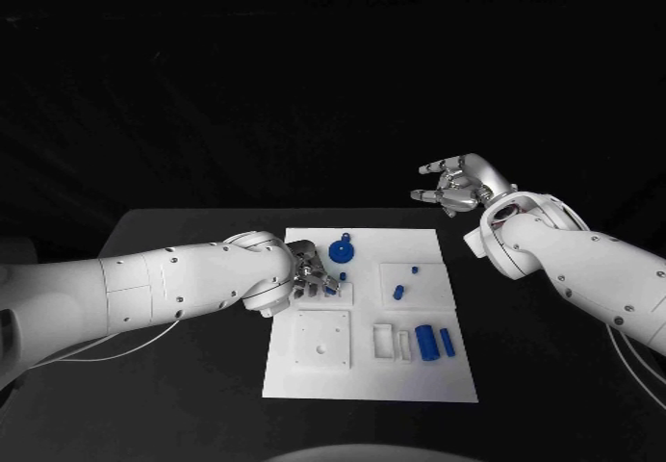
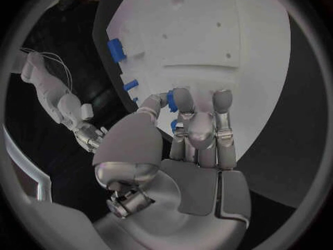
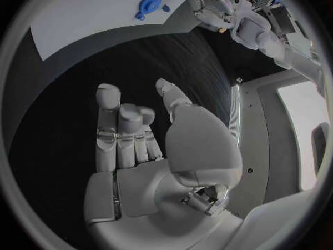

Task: Assemble the parts on the task board

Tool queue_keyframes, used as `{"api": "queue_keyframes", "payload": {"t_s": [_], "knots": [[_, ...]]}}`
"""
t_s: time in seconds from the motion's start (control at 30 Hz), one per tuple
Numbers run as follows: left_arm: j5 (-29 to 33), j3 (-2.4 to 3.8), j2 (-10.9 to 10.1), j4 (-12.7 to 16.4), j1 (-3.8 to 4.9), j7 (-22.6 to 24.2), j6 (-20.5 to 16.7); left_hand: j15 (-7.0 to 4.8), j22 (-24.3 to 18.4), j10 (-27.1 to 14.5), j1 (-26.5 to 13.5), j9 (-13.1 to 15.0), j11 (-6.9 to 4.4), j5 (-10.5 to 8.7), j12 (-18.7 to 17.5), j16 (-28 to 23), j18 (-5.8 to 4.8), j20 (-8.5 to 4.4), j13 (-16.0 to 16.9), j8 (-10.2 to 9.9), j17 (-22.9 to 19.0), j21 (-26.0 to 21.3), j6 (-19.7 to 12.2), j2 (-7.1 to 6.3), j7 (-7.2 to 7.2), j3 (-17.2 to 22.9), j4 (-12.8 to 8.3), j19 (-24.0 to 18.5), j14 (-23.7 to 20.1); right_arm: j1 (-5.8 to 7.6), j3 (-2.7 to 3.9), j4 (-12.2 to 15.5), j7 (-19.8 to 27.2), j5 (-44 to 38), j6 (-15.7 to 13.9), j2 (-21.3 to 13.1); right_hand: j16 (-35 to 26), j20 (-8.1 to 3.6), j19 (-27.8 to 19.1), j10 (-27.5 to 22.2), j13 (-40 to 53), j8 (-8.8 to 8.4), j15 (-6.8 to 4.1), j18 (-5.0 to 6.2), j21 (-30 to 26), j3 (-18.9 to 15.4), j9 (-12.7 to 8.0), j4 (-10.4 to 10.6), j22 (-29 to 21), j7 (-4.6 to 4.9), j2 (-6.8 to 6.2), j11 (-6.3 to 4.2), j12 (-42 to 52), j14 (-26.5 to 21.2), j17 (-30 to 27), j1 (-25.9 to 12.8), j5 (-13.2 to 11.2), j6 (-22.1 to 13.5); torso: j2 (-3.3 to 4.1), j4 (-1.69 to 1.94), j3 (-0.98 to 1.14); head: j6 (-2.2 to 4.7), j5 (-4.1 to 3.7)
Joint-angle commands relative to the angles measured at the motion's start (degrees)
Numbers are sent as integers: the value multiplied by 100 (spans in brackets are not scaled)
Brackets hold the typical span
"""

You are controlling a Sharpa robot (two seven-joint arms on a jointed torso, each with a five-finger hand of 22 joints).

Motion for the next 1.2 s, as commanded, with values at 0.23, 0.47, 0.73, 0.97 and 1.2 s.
{"api": "queue_keyframes", "payload": {"t_s": [0.23,0.47,0.73,0.97,1.2], "knots": [[-309,4,10,2,-26,-47,-48,1,32,298,14,780,-153,38,-36,-36,109,7,4,18,1,-51,222,49,-198,702,-696,38,33,2,4,-2,61,21,43,15,-14,34,172,-27,-4,4,9,80,-17,-44,9,23,277,9,16,-5,-11,-26,-1,-69,67,69,-1,-1,2,-21,-8],[-490,4,-3,20,-33,-81,-12,5,119,311,34,754,-151,35,-46,-44,116,18,1,16,4,-134,232,35,-197,698,-695,76,43,2,4,-6,51,21,66,12,-13,33,175,-19,1,6,9,80,-15,-54,11,33,278,7,21,-5,-3,-24,0,-74,95,82,-1,0,2,-32,-7],[-555,4,-6,18,-39,-121,-1,7,405,318,46,706,-150,35,-59,-52,115,24,5,22,21,-375,234,30,-195,692,-684,170,45,2,4,-9,45,21,84,16,-13,33,175,-19,1,6,9,80,-15,-54,11,33,278,7,21,-5,-3,-24,0,-74,95,82,-2,-4,5,-47,-8],[-593,4,-11,22,-44,-148,50,8,446,316,46,717,-149,37,-56,-51,113,27,7,18,20,-415,233,32,-196,695,-685,183,47,2,4,-16,39,21,97,21,-12,32,179,-21,-4,6,7,80,-18,-71,11,35,278,6,30,-6,-5,-22,2,-76,104,100,0,-4,4,-56,-9],[-541,4,-16,29,-52,-157,211,9,468,315,44,717,-146,35,-56,-54,115,31,7,18,16,-439,235,34,-195,696,-686,189,45,2,4,-23,35,20,100,23,-12,32,179,-21,-4,6,7,80,-18,-71,11,35,278,6,30,-6,-5,-22,2,-76,104,100,1,0,1,-47,-21]]}}
